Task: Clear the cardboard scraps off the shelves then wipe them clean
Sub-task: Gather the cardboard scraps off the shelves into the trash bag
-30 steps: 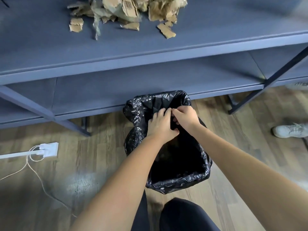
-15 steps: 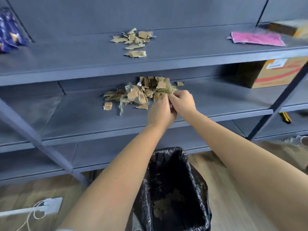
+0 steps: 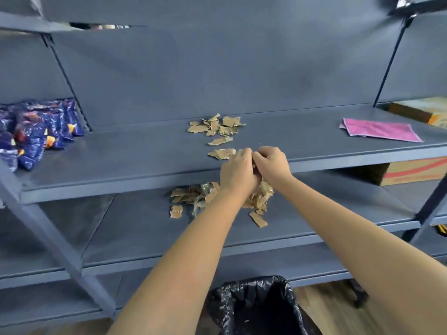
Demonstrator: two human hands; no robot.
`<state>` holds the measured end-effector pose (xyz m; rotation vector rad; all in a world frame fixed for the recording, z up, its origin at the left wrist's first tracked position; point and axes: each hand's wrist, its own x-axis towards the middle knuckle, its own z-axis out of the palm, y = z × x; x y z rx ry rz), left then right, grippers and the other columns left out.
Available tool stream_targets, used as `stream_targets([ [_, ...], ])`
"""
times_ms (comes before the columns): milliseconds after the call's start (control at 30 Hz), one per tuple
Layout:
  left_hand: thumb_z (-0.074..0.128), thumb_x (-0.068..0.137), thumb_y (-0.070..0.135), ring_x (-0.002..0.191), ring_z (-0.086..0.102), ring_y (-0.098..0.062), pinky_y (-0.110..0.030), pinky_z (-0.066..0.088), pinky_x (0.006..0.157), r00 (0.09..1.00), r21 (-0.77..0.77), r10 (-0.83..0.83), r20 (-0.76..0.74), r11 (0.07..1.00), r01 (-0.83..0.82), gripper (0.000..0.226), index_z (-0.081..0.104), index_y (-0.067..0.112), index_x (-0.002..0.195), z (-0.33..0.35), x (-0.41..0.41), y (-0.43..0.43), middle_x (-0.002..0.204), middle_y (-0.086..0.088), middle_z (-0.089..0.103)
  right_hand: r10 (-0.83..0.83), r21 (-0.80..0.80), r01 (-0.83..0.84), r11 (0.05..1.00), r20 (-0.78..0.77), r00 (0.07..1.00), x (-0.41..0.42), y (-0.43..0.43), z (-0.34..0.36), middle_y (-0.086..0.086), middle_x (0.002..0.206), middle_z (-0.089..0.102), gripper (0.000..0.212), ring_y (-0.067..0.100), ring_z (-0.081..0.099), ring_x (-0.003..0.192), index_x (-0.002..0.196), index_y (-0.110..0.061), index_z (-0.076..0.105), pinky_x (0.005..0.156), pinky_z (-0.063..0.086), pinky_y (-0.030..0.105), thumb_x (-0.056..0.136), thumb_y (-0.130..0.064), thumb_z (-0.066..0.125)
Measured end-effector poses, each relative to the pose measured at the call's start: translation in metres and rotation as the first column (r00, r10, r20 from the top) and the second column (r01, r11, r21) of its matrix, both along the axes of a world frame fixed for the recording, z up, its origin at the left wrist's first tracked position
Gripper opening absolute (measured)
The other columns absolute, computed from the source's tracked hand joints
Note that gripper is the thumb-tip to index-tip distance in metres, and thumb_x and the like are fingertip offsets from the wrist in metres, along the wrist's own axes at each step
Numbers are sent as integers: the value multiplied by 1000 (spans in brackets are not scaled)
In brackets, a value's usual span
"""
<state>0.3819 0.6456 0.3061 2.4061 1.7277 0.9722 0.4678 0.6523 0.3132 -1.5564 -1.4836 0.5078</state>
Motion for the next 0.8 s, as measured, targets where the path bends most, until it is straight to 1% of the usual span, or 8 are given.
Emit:
stream_targets([
  [67, 51, 85, 20, 113, 48, -32, -41, 40, 84, 997, -10, 0, -74, 1000, -1, 32, 45, 8, 114, 7, -7, 30, 124, -13, 50, 2, -1, -2, 1000, 14, 1000, -4, 26, 6, 5, 59, 47, 28, 20, 42, 61, 57, -9, 45, 53, 29, 28, 86, -11, 45],
  [133, 53, 86, 34, 131, 31, -32, -46, 31, 102, 992, -98, 11, -129, 995, -24, 50, 37, 16, 129, 6, -17, 62, 144, -10, 32, 6, -31, -5, 1000, 40, 999, -8, 55, 8, 10, 84, 60, 18, 24, 51, 79, 86, -3, 60, 64, 35, 28, 88, -13, 45],
  [200, 48, 85, 49, 140, 9, -34, -53, 15, 110, 979, -193, 23, -201, 979, -63, 64, 24, 24, 139, -1, -30, 94, 155, -8, 8, 0, -75, 4, 997, 61, 998, -10, 86, 6, 13, 114, 58, 28, 27, 53, 99, 113, -4, 56, 75, 35, 27, 91, -17, 44],
  [267, 42, 84, 59, 141, -6, -38, -58, 4, 111, 969, -275, 17, -246, 957, -86, 71, 14, 31, 142, -9, -42, 123, 155, -8, -8, -1, -99, 9, 995, 83, 997, -11, 116, 4, 13, 132, 47, 37, 28, 50, 114, 128, -8, 48, 83, 35, 29, 94, -23, 44],
  [400, 39, 81, 67, 139, -15, -41, -60, -1, 110, 959, -355, 31, -282, 925, -134, 83, -2, 31, 144, -14, -63, 176, 154, -9, -16, -25, -136, 48, 990, 165, 986, -11, 178, -1, 12, 142, 38, 46, 32, 43, 124, 136, -14, 39, 95, 37, 36, 94, -31, 43],
  [600, 42, 68, 79, 138, -20, -40, -64, -4, 108, 973, -369, 90, -214, 915, -165, 102, -10, 32, 142, -15, -91, 237, 152, -9, -23, -38, -234, 111, 966, 300, 953, -12, 272, -1, 9, 151, 26, 49, 36, 28, 134, 142, -23, 31, 107, 27, 42, 95, -36, 38],
  [733, 43, 65, 80, 138, -21, -39, -65, -3, 107, 983, -365, 63, -171, 923, -122, 107, -14, 32, 141, -20, -91, 250, 152, -10, -24, 54, -293, 52, 955, 341, 938, -31, 318, 0, 1, 156, 19, 49, 32, 20, 140, 143, -33, 27, 113, 18, 45, 96, -46, 29],
  [800, 47, 66, 77, 138, -20, -39, -65, -3, 107, 985, -358, 56, -164, 927, -113, 108, -16, 32, 141, -21, -92, 249, 151, -10, -25, 151, -324, 0, 946, 441, 885, -44, 326, -4, -4, 155, 23, 47, 27, 19, 142, 141, -37, 31, 114, 13, 46, 96, -50, 24],
])
